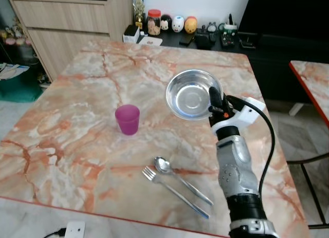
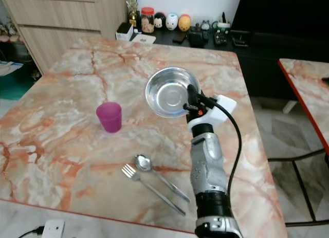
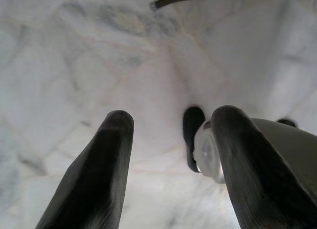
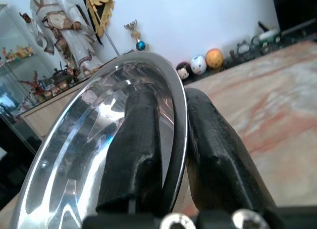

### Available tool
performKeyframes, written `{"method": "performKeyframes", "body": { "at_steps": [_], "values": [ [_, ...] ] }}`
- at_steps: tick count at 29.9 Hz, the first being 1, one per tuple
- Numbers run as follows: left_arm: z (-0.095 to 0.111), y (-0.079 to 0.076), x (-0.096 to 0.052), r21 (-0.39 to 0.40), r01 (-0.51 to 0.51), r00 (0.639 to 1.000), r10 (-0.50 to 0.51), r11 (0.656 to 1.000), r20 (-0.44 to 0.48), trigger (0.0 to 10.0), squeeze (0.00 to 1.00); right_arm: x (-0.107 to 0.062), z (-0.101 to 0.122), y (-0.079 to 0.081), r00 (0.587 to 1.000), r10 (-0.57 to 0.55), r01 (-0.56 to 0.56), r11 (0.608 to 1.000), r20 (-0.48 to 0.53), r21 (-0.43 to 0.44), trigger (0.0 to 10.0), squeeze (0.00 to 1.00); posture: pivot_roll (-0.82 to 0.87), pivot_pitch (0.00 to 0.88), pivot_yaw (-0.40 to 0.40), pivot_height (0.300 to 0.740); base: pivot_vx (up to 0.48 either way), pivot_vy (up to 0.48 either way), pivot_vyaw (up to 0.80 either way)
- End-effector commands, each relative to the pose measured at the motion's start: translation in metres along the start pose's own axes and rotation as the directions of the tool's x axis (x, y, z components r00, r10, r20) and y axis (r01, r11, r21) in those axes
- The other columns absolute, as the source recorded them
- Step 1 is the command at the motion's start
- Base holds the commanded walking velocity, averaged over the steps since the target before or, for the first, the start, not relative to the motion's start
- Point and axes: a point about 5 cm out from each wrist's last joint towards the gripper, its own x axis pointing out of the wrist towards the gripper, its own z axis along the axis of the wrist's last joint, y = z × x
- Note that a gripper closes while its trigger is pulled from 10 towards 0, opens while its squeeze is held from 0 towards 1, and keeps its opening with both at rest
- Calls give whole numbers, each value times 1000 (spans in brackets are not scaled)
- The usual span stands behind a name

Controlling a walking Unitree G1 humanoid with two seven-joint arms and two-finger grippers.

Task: Setting the table

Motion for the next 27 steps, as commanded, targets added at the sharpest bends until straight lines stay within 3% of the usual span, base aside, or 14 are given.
{"method": "performKeyframes", "body": {
  "at_steps": [1, 11, 18, 27],
  "values": [
    [-7, 0, -2, -22, -10, 1000, 9, 1000, -23, 10000, 0, 4, 3, 8, 999, 30, -31, 999, 25, 14, 10000, 0, 30, 0, -70, 740, 0, -405, 0],
    [-4, -3, -1, -20, 5, 1000, -5, 1000, -7, 10000, 0, 10, 19, 9, 995, 57, -59, 998, 76, 24, 10000, 0, 25, 0, -76, 740, 0, -418, -44],
    [5, -4, 1, -27, 5, 1000, -4, 1000, 25, 10000, 0, 11, 19, 10, 995, 54, -57, 998, 81, 32, 10000, 0, 22, 0, -73, 740, 0, -438, -666],
    [9, -6, 2, -25, 5, 999, -4, 1000, 41, 10000, 0, 10, 19, 11, 995, 52, -54, 998, 83, 24, 10000, 0, 20, 0, -74, 740, 0, -441, 0]
  ]
}}
